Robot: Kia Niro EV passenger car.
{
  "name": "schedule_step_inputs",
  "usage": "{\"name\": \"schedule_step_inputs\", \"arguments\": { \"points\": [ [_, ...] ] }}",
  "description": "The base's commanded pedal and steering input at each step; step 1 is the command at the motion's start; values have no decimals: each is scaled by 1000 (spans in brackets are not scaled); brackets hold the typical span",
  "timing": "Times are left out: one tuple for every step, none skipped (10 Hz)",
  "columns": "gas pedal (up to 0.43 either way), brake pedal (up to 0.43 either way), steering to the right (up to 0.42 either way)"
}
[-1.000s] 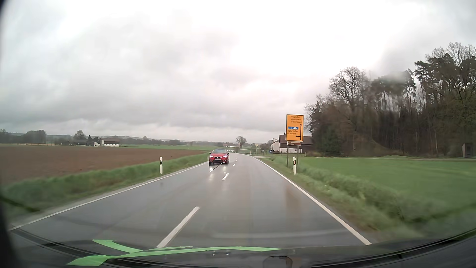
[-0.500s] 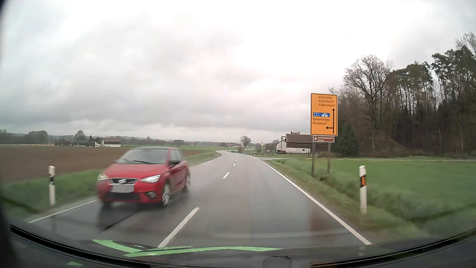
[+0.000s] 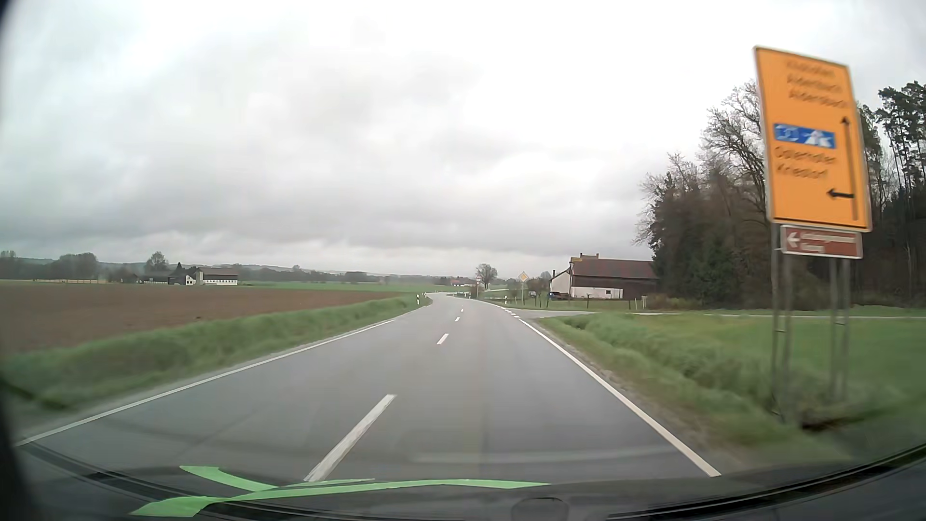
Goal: Follow the waypoints while adhering to traffic rules and regulations
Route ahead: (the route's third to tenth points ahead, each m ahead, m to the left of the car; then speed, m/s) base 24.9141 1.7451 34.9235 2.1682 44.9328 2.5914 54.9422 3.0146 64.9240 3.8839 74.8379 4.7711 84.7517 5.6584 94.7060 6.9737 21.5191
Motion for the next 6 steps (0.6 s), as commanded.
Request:
{"name": "schedule_step_inputs", "arguments": {
  "points": [
    [79,0,-9],
    [87,0,-9],
    [87,0,-9],
    [87,0,-9],
    [87,0,-8],
    [87,0,-6]
  ]
}}
